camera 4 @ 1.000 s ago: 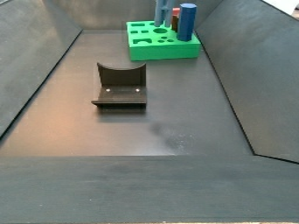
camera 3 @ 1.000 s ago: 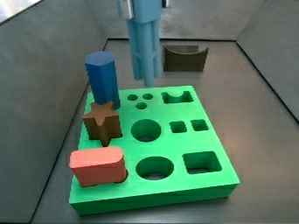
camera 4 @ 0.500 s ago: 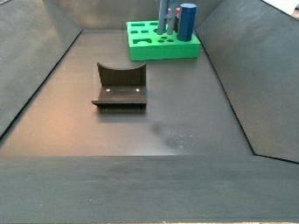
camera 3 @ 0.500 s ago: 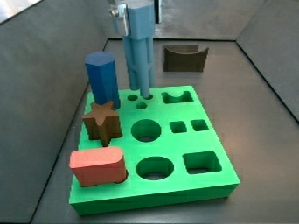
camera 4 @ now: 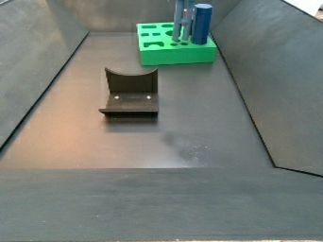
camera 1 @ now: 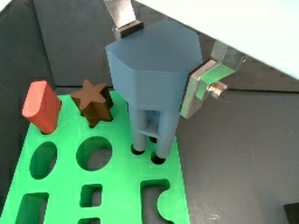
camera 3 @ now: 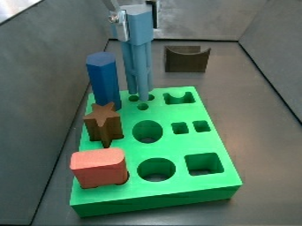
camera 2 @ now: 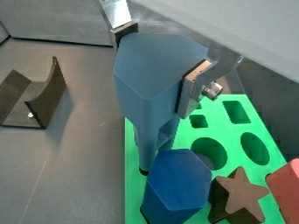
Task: Pick up the 3 prong object. Move up. Move to above the board. Insert the 3 prong object.
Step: Insert the 3 prong object.
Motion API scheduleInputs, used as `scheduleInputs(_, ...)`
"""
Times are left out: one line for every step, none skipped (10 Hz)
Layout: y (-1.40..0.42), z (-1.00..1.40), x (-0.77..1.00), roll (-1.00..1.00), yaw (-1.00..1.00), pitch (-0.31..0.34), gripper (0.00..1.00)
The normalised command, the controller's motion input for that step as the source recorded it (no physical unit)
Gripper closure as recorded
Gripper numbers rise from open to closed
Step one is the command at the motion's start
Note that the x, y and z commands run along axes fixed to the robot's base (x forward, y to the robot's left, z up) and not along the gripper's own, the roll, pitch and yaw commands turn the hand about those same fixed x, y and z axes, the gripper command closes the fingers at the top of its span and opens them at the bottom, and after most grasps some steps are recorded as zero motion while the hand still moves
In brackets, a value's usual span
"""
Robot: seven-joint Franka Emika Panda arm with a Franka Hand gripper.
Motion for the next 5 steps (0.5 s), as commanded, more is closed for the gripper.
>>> scheduleInputs(-0.18, -0.09, 0.13, 0.25, 0.07, 0.103, 1.00)
scheduleInputs(-0.15, -0.10, 0.09, 0.28, 0.08, 0.116, 1.00)
scheduleInputs(-0.13, -0.10, 0.00, 0.38, 0.09, 0.159, 1.00)
scheduleInputs(-0.08, -0.06, 0.11, 0.18, 0.06, 0.080, 1.00)
scheduleInputs(-0.03, -0.13, 0.08, 0.22, 0.06, 0.111, 1.00)
